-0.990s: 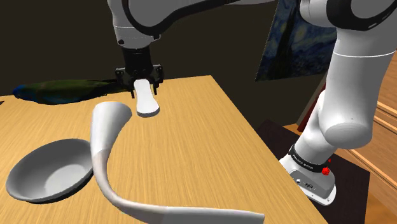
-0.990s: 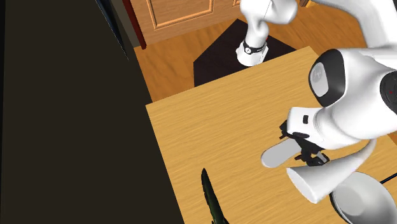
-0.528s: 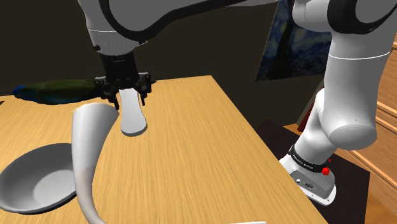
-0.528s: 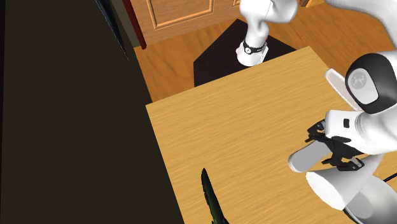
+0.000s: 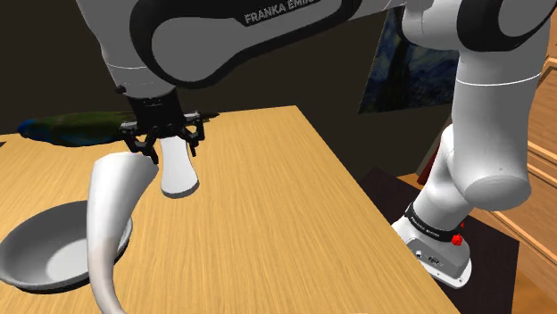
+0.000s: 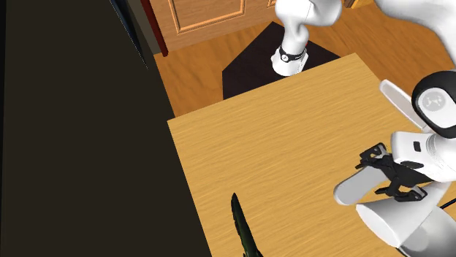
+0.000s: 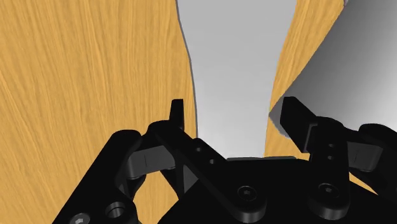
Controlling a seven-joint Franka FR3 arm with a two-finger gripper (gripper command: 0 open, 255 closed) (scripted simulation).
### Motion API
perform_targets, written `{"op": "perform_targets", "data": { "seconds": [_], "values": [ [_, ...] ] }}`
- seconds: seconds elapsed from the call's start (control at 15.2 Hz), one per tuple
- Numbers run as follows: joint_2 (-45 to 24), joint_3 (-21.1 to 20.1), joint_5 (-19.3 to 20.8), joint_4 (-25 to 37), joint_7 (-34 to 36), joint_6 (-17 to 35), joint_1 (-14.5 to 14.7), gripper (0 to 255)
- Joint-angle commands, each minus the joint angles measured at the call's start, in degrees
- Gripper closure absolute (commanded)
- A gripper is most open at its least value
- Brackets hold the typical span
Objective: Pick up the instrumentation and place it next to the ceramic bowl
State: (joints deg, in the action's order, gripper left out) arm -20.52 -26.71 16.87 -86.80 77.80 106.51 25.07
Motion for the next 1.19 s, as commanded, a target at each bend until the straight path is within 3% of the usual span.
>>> {"op": "perform_targets", "data": {
  "seconds": [0.0, 0.4, 1.12],
  "values": [
    [-2.39, -1.98, -6.29, -0.06, 0.87, 1.25, -0.07, 255],
    [-5.16, -10.24, -1.39, -3.28, 3.78, 4.73, -6.93, 255],
    [-10.87, -17.6, 6.4, -7.61, 8.38, 10.37, -13.18, 255]
  ]
}}
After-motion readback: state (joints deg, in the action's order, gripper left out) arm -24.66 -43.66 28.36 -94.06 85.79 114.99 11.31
